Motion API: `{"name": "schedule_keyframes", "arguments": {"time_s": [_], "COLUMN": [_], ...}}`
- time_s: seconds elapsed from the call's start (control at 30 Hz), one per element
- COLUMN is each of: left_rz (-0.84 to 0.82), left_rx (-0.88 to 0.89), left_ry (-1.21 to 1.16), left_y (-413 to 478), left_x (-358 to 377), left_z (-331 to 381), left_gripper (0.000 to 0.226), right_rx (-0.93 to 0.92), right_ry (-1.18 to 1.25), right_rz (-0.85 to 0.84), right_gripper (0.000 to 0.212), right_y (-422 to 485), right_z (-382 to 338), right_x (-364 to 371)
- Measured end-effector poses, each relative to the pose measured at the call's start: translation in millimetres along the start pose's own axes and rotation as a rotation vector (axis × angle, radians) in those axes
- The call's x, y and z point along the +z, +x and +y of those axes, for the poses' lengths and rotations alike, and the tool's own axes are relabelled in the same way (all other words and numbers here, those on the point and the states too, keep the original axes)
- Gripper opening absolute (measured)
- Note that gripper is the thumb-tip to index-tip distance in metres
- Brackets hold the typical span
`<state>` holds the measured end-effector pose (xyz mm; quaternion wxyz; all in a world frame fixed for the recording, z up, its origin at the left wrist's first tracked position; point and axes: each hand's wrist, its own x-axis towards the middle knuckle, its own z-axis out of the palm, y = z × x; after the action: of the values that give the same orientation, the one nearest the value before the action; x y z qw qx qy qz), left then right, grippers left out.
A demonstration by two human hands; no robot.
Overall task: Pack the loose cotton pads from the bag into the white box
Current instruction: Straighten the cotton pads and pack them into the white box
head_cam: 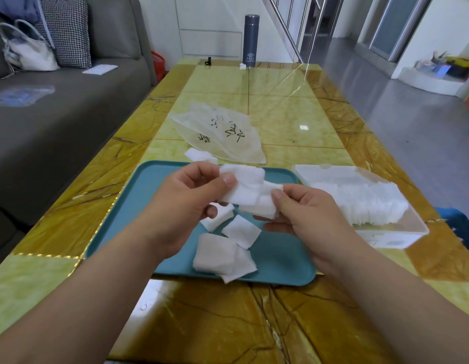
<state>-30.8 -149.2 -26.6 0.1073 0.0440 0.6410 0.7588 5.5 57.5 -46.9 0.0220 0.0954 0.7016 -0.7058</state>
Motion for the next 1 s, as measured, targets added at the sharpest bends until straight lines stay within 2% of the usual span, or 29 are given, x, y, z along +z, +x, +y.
{"name": "schedule_keyframes", "arguments": {"time_s": [0.13,0.3,0.43,0.57,0.67,0.7,0.8,0.9,1.0], "left_rz": [0.005,0.052,0.095,0.025,-0.008,-0.009,-0.029,-0.040,0.065], "left_rx": [0.004,0.005,0.018,0.053,0.093,0.094,0.081,0.123,0.182], "left_ry": [0.176,0.173,0.226,0.393,0.419,0.413,0.391,0.479,1.029], "left_y": [-1.7,-1.7,0.4,0.6,0.0,0.0,0.3,0.1,2.2], "left_x": [10.0,15.7,15.2,12.9,12.2,12.2,14.7,17.8,16.2], "left_z": [-10.1,-13.8,-17.4,-18.8,-19.4,-20.7,-25.5,-30.1,-37.0], "left_gripper": [0.011,0.007,0.018,0.025,0.010,0.008,0.012,0.012,0.015], "right_rx": [-0.055,-0.085,-0.099,-0.083,-0.013,-0.026,-0.130,-0.157,-0.147], "right_ry": [-0.030,-0.047,-0.028,-0.001,0.099,0.065,-0.210,-0.291,-0.311], "right_rz": [-0.046,-0.067,-0.084,-0.125,-0.227,-0.236,-0.109,0.041,0.148], "right_gripper": [0.026,0.024,0.024,0.023,0.051,0.056,0.040,0.020,0.014], "right_y": [-4.0,-6.0,-6.8,-5.1,-5.8,-7.4,-12.0,-12.5,-14.7], "right_z": [-4.9,-6.2,-4.9,-6.0,-6.2,-4.6,3.5,5.9,0.3], "right_x": [5.5,6.7,7.2,4.9,0.8,0.3,1.4,-2.4,-9.8]}}
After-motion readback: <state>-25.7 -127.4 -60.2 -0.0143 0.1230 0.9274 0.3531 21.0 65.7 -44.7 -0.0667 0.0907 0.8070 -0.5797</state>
